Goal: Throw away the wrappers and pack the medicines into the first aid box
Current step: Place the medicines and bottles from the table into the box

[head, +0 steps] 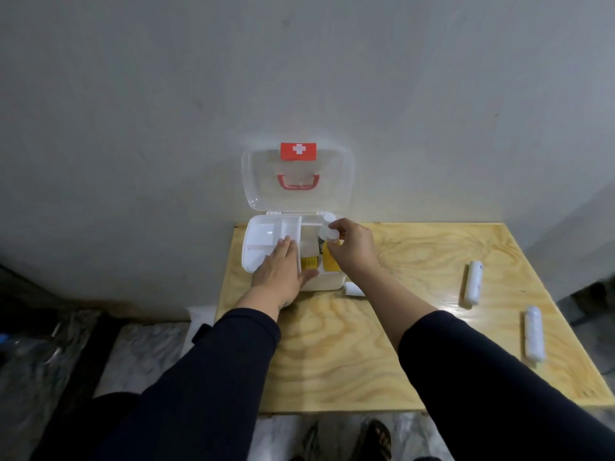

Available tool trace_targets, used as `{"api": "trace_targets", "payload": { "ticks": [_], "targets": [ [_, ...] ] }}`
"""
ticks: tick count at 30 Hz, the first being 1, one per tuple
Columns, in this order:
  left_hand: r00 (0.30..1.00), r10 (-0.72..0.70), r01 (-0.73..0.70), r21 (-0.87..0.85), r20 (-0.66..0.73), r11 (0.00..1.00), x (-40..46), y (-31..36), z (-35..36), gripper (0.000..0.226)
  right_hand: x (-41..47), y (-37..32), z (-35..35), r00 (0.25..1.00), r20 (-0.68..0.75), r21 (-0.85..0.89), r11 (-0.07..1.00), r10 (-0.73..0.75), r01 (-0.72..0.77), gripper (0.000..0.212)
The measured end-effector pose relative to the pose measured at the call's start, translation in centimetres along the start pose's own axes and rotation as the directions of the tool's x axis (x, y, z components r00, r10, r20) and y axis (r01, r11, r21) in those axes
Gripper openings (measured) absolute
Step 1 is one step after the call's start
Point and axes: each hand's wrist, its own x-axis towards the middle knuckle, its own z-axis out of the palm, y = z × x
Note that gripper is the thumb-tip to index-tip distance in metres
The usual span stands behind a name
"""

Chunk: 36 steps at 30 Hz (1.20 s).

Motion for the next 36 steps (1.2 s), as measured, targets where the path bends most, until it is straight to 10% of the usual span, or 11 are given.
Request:
{"api": "trace_targets", "payload": {
  "ticks": [11,20,34,36],
  "targets": [
    [0.998,0.05,-0.054,0.081,0.043,0.995,0.2,1.3,-2.4,0.075,-0.2,-0.2,-3.4,0.998,0.066,-0.081,0.997,0.012,-0.007,0.039],
    [0.942,0.33,-0.336,0.14,0.069,0.931,1.5,11.4,-4.0,0.048,-3.1,5.1,-11.9,0.951,0.062,-0.34,0.902,0.302,-0.264,0.043],
    [0.842,0.463,-0.484,0.009,0.279,0.875,3.7,24.3,4.6,0.046,-8.6,20.0,-21.3,0.742,-0.229,-0.298,0.68,0.63,-0.67,0.019],
    [0.849,0.44,-0.464,0.015,0.293,0.886,4.5,24.9,5.5,0.046,-8.5,21.9,-21.0,0.697,-0.263,-0.256,0.648,0.668,-0.717,0.04]
  ]
}}
